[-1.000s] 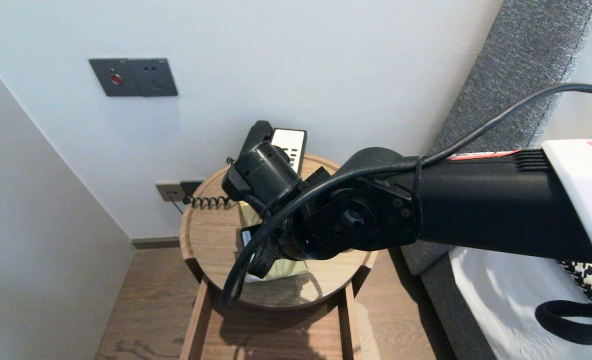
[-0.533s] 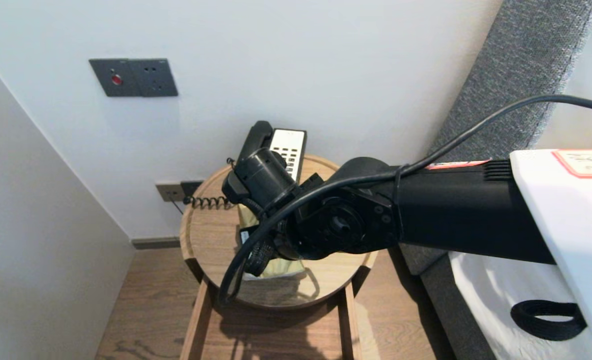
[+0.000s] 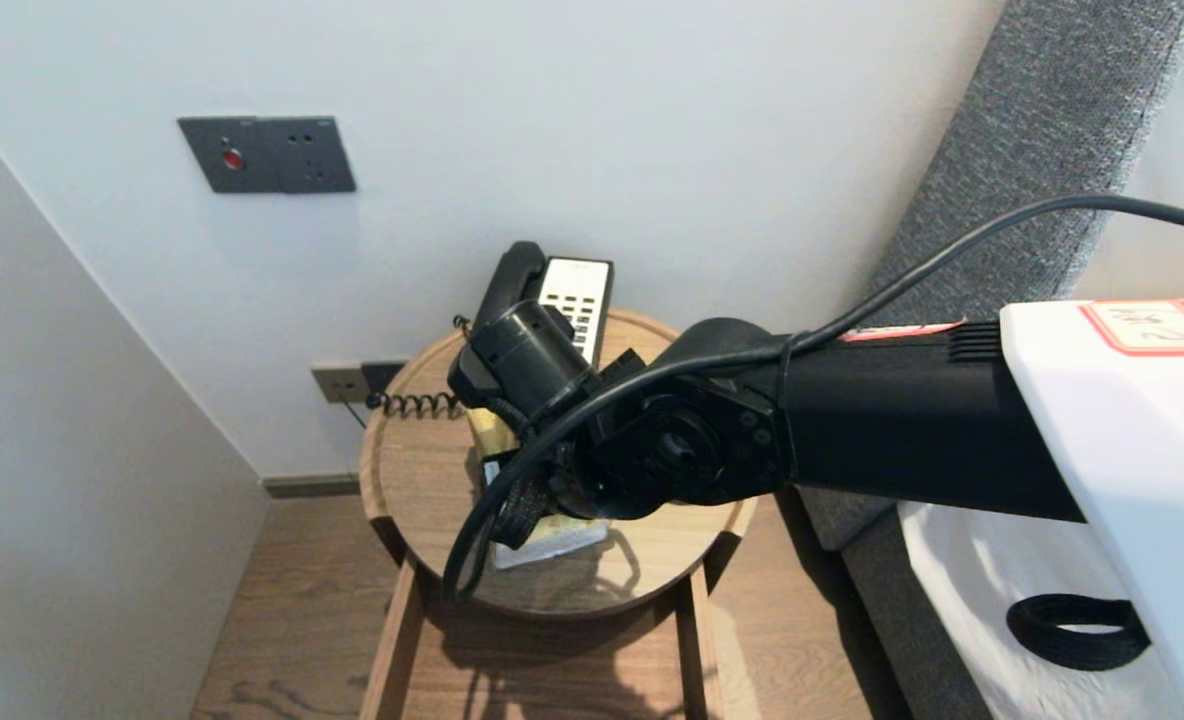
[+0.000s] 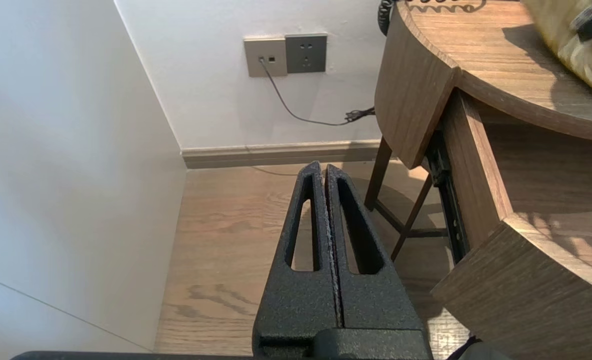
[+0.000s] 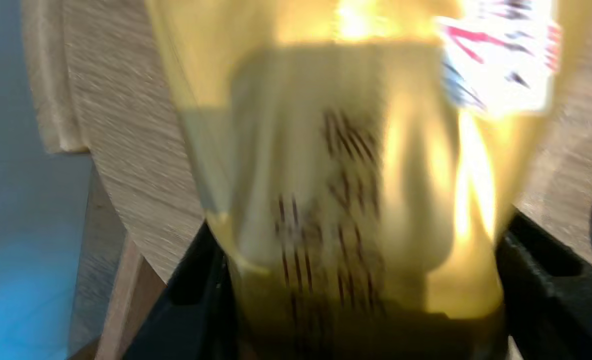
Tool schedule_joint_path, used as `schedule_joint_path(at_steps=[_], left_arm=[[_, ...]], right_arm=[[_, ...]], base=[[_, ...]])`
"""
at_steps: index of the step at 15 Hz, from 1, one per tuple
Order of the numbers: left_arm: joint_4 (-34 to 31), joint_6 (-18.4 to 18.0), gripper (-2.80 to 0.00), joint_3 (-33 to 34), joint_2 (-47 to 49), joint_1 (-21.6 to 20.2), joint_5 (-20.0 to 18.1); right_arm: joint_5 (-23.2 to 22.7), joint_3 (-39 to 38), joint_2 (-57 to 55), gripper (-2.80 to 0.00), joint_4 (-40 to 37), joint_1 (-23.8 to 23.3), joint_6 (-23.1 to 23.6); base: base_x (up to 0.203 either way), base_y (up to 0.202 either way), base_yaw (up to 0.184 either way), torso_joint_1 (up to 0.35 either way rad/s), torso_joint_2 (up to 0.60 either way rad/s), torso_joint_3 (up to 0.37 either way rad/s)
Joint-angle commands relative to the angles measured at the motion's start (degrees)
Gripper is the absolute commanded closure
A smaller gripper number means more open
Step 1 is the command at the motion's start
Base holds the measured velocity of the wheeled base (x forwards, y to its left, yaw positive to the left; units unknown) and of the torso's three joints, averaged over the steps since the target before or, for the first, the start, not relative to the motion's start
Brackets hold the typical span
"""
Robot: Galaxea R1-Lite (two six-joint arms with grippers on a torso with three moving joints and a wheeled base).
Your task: Take the tissue out of the drawer one by one and place them on the table, then close the nightstand drawer
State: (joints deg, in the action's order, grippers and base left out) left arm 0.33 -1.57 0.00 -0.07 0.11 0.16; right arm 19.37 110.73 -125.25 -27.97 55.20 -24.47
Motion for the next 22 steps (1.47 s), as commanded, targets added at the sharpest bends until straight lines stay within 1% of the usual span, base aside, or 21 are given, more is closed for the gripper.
schedule_joint_path(at_steps=[1,6,9,11,12,15,18,19,21,22], left_arm=[[0.0,0.0,0.0,0.0,0.1,0.0,0.0],[0.0,0.0,0.0,0.0,0.1,0.0,0.0],[0.0,0.0,0.0,0.0,0.1,0.0,0.0],[0.0,0.0,0.0,0.0,0.1,0.0,0.0],[0.0,0.0,0.0,0.0,0.1,0.0,0.0],[0.0,0.0,0.0,0.0,0.1,0.0,0.0],[0.0,0.0,0.0,0.0,0.1,0.0,0.0],[0.0,0.0,0.0,0.0,0.1,0.0,0.0],[0.0,0.0,0.0,0.0,0.1,0.0,0.1],[0.0,0.0,0.0,0.0,0.1,0.0,0.0]], right_arm=[[0.1,0.0,0.3,-2.8,0.5,0.1,-0.1],[0.1,0.0,2.5,-2.8,1.1,0.3,0.8],[0.3,0.0,6.3,-2.8,1.1,0.4,1.0],[2.5,0.0,9.1,-2.8,0.7,0.7,1.4],[3.4,-0.2,10.5,0.0,0.4,0.8,1.5],[3.5,-0.6,15.8,0.0,-2.4,1.1,0.9],[2.7,-0.9,19.4,0.0,-8.1,3.2,-4.1],[0.3,-1.3,21.5,0.0,-10.6,3.4,-6.8],[-11.4,-2.2,24.9,0.0,-15.9,3.1,-13.9],[-16.2,-3.1,26.3,0.0,-19.0,2.5,-17.0]], base=[[0.0,0.0,0.0,0.0,0.0,0.0],[0.0,0.0,0.0,0.0,0.0,0.0],[0.0,0.0,0.0,0.0,0.0,0.0],[0.0,0.0,0.0,0.0,0.0,0.0],[0.0,0.0,0.0,0.0,0.0,0.0],[0.0,0.0,0.0,0.0,0.0,0.0],[0.0,0.0,0.0,0.0,0.0,0.0],[0.0,0.0,0.0,0.0,0.0,0.0],[0.0,0.0,0.0,0.0,0.0,0.0],[0.0,0.0,0.0,0.0,0.0,0.0]])
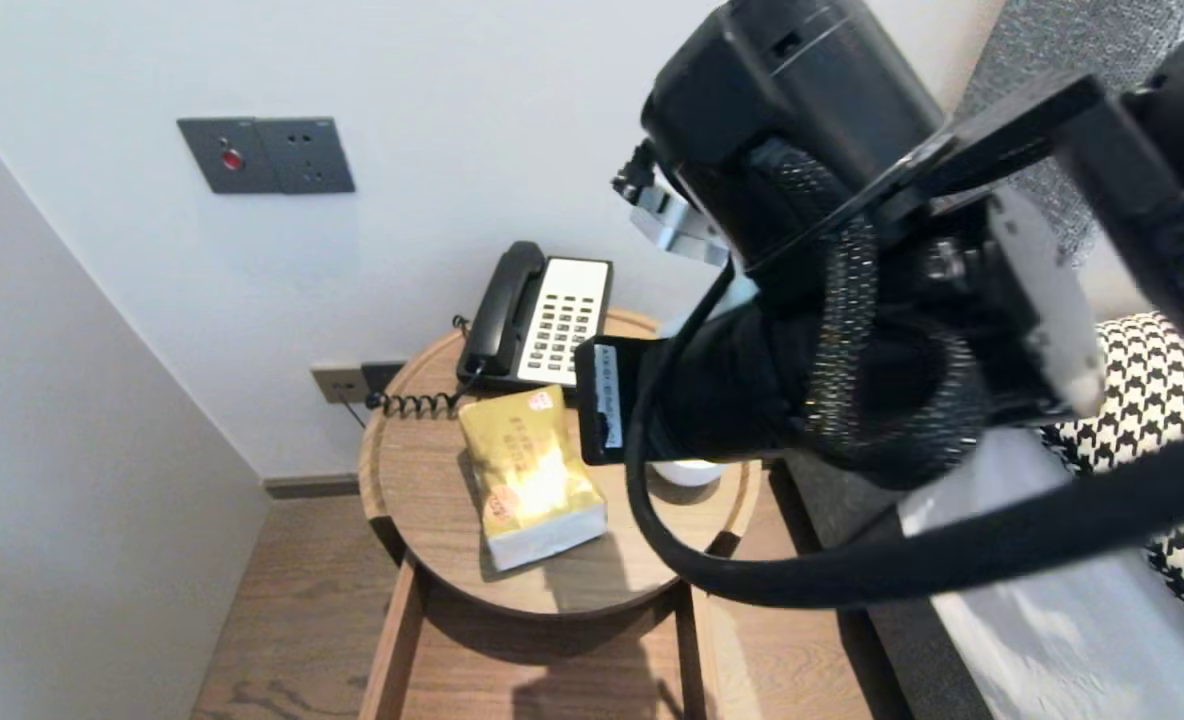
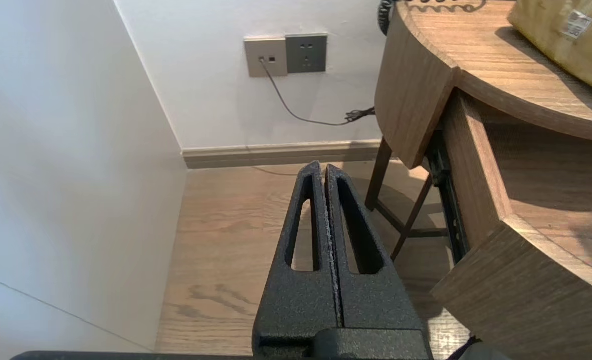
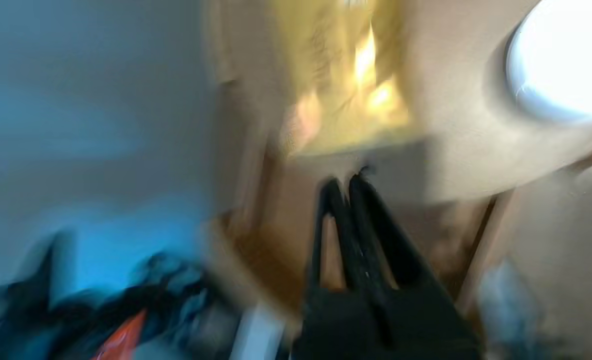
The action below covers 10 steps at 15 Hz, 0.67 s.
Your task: Close the nightstand drawer
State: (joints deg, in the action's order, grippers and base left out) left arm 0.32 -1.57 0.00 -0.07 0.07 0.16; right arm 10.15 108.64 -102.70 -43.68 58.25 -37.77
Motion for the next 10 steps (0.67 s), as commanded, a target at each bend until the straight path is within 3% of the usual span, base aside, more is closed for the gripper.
schedule_joint_path(at_steps=[1,6,10], left_arm=[[0.0,0.0,0.0,0.0,0.1,0.0,0.1],[0.0,0.0,0.0,0.0,0.1,0.0,0.0],[0.0,0.0,0.0,0.0,0.1,-0.1,0.0]], right_arm=[[-9.9,-3.7,4.4,0.0,-5.1,-2.1,-4.5],[-13.4,-24.8,8.1,0.0,-2.2,-4.0,-4.9],[-13.6,-41.3,9.1,0.0,7.2,-0.5,-4.5]], base=[[0.0,0.0,0.0,0.0,0.0,0.0],[0.0,0.0,0.0,0.0,0.0,0.0],[0.0,0.0,0.0,0.0,0.0,0.0]])
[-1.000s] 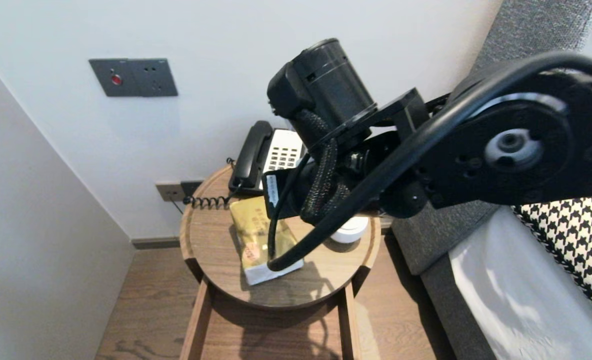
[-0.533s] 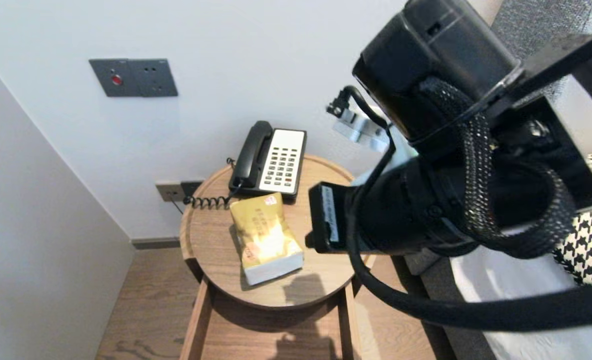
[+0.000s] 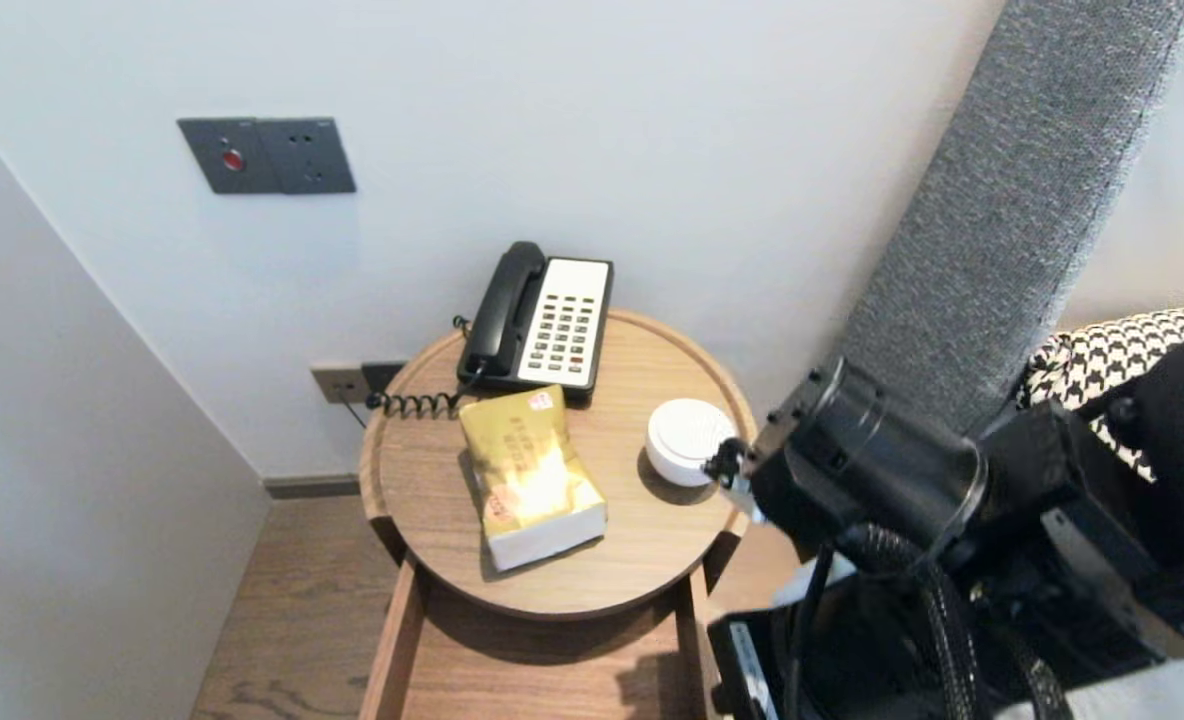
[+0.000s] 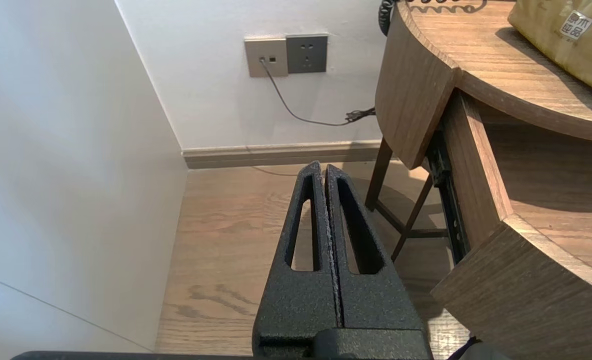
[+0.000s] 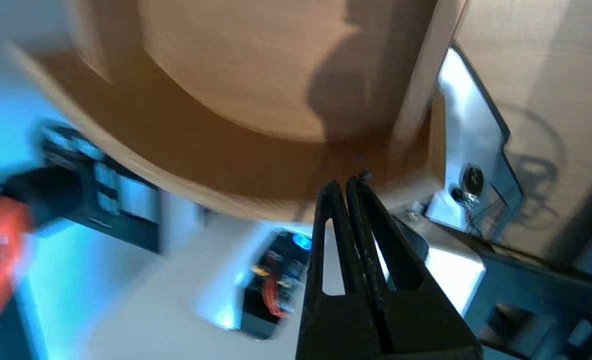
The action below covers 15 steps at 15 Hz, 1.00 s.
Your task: Close the nightstand drawer
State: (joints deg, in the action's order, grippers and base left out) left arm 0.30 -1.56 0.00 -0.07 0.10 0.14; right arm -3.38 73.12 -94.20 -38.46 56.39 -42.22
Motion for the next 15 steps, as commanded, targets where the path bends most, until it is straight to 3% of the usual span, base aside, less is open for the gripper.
schedule_joint_path(at_steps=[1,5,10,15], left_arm=[[0.0,0.0,0.0,0.0,0.1,0.0,0.0],[0.0,0.0,0.0,0.0,0.1,0.0,0.0],[0.0,0.0,0.0,0.0,0.1,0.0,0.1],[0.0,0.0,0.0,0.0,0.1,0.0,0.0]], right_arm=[[0.0,-8.5,0.7,0.0,4.0,2.3,0.2],[0.0,-16.3,1.5,0.0,7.2,5.0,1.2],[-0.1,-19.5,2.7,0.0,7.4,8.0,1.4],[0.1,-21.6,1.2,0.0,13.0,8.2,1.6]], base=[[0.0,0.0,0.0,0.0,0.0,0.0],[0.0,0.0,0.0,0.0,0.0,0.0],[0.0,0.0,0.0,0.0,0.0,0.0],[0.0,0.0,0.0,0.0,0.0,0.0]])
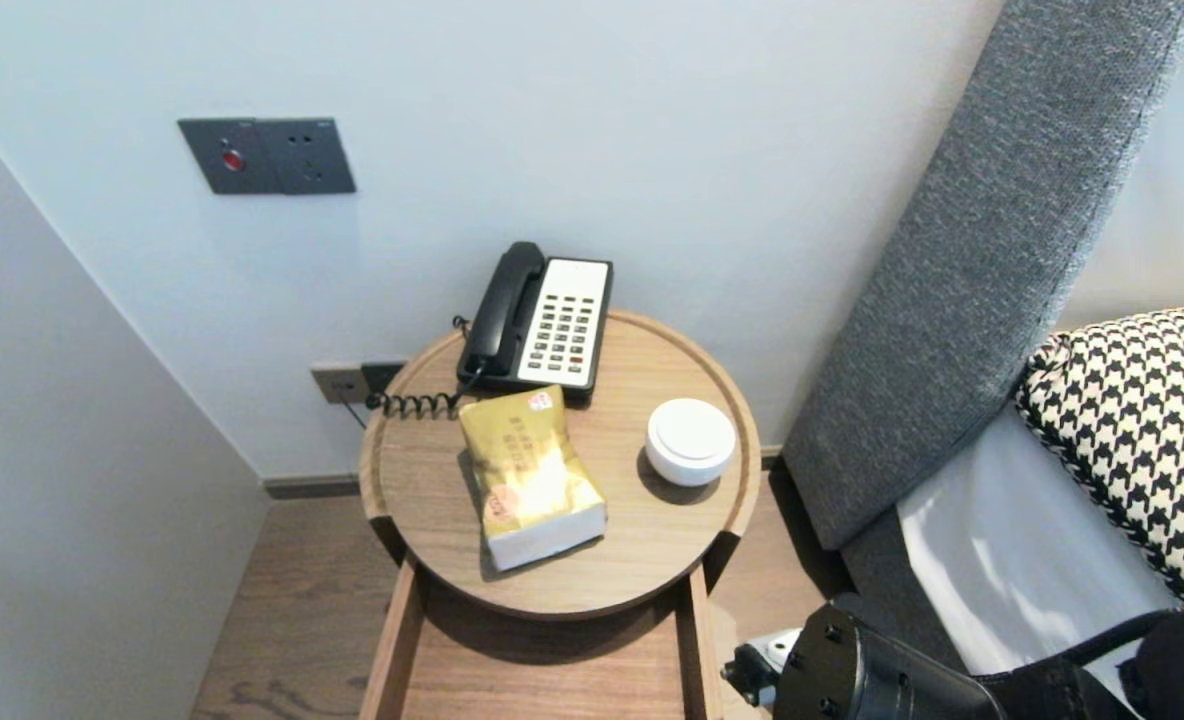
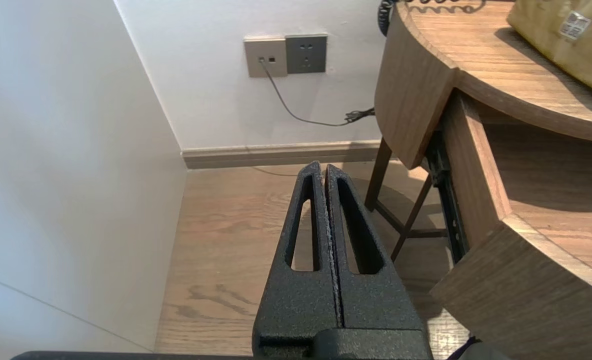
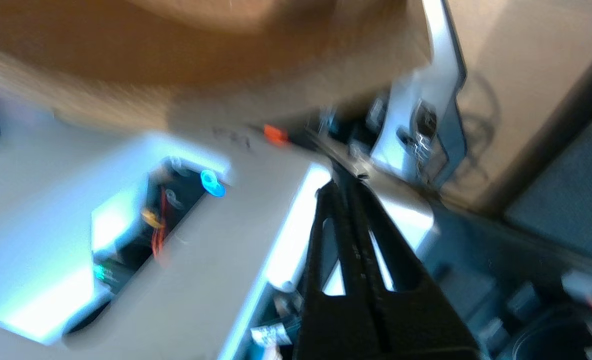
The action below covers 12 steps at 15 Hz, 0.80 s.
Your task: Close the nightstand drawer
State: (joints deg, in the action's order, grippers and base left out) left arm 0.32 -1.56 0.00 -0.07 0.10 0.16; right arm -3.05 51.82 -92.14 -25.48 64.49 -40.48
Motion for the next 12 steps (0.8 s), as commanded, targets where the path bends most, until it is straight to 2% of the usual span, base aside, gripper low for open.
schedule_joint_path(at_steps=[1,7,12], left_arm=[[0.0,0.0,0.0,0.0,0.1,0.0,0.0],[0.0,0.0,0.0,0.0,0.1,0.0,0.0],[0.0,0.0,0.0,0.0,0.1,0.0,0.0]], right_arm=[[-0.2,-0.2,-2.0,0.0,0.3,0.1,-0.1],[0.1,0.7,-6.1,0.0,3.8,-0.4,1.1],[0.2,4.8,-8.2,0.0,4.0,-2.2,3.2]], base=[[0.0,0.0,0.0,0.0,0.0,0.0],[0.0,0.0,0.0,0.0,0.0,0.0],[0.0,0.0,0.0,0.0,0.0,0.0]])
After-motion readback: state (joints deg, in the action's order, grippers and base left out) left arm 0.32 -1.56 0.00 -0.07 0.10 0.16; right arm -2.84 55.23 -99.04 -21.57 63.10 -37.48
